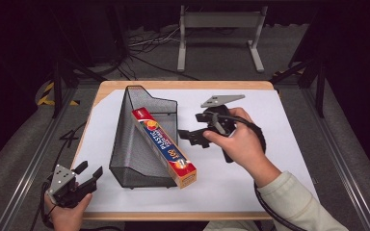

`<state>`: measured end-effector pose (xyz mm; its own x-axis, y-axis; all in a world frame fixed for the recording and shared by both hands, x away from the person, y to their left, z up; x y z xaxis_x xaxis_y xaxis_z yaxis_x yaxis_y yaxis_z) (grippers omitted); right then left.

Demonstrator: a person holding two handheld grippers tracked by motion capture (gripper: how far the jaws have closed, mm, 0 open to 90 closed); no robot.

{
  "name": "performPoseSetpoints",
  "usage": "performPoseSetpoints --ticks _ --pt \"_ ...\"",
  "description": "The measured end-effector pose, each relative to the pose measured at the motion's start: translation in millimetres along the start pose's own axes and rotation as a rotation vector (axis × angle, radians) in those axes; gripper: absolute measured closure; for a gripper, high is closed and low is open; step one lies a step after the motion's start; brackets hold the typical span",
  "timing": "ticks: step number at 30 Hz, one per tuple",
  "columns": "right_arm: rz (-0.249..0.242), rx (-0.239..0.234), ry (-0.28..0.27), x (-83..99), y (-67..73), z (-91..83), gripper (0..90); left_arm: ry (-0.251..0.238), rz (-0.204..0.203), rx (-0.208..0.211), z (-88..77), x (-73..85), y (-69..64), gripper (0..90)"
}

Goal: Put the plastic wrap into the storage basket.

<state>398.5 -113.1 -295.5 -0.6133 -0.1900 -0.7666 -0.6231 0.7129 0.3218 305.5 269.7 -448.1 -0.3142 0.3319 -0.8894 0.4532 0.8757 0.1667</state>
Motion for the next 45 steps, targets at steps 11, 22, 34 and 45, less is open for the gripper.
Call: performPoseSetpoints --ticks 11,22,34,45 --pt "0.003 0.023 -0.041 34.9 -61.1 -56.8 16.6 0.025 -0.010 -0.003 6.8 0.1 1.3 41.4" --pt "-0.008 0.114 -0.083 69.5 -112.9 -84.0 14.3 0.029 -0.004 -0.006 9.5 -1.5 0.8 41.4" --pt "0.047 0.115 -0.136 120.5 -164.0 -82.6 13.1 0.028 -0.005 -0.007 8.1 -0.2 1.5 41.4" --pt "0.041 0.178 -0.107 145.7 -183.4 -81.4 13.1 0.014 -0.001 0.008 8.4 -2.7 -0.4 41.4"
Point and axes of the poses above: each handheld gripper's, and its own axes: z roughly forward along the jaws, x roughly out of its underside, y roughly to its left, the point moved 3 cm from there along z, roughly forward along the jaws, and after that the axes turned 13 degrees about z, right-handed, at the moved point
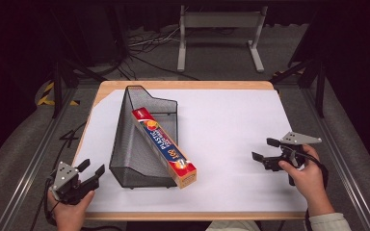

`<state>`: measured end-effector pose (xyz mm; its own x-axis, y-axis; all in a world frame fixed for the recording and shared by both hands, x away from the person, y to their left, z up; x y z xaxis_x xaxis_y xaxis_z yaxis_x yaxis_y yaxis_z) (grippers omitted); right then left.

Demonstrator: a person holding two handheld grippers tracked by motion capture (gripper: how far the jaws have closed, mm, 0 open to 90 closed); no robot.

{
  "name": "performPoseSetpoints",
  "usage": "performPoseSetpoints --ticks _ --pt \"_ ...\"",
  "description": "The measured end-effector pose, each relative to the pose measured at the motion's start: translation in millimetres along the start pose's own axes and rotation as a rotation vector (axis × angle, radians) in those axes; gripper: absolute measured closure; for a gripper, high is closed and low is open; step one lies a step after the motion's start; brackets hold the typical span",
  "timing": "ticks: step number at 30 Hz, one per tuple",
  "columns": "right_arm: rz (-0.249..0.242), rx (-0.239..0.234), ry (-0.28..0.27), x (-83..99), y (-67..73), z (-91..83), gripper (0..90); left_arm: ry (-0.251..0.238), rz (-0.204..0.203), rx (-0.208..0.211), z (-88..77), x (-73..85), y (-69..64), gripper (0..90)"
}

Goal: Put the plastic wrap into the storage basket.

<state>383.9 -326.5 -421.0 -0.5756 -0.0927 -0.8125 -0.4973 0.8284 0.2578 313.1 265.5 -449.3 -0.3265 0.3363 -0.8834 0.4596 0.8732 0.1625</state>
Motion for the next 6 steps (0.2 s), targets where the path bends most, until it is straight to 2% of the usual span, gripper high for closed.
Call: performPoseSetpoints --ticks 6 --pt "0.006 -0.001 -0.024 5.3 -4.3 2.7 13.1 -0.009 -0.002 -0.002 -1.5 0.1 0.7 41.4"
Point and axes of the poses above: each handheld gripper's, and its own axes: z roughly forward along the jaws, x roughly out of its underside, y roughly to its left, the point moved 3 cm from there along z, roughly forward along the jaws, and after that the axes turned 13 degrees about z, right-handed, at the moved point
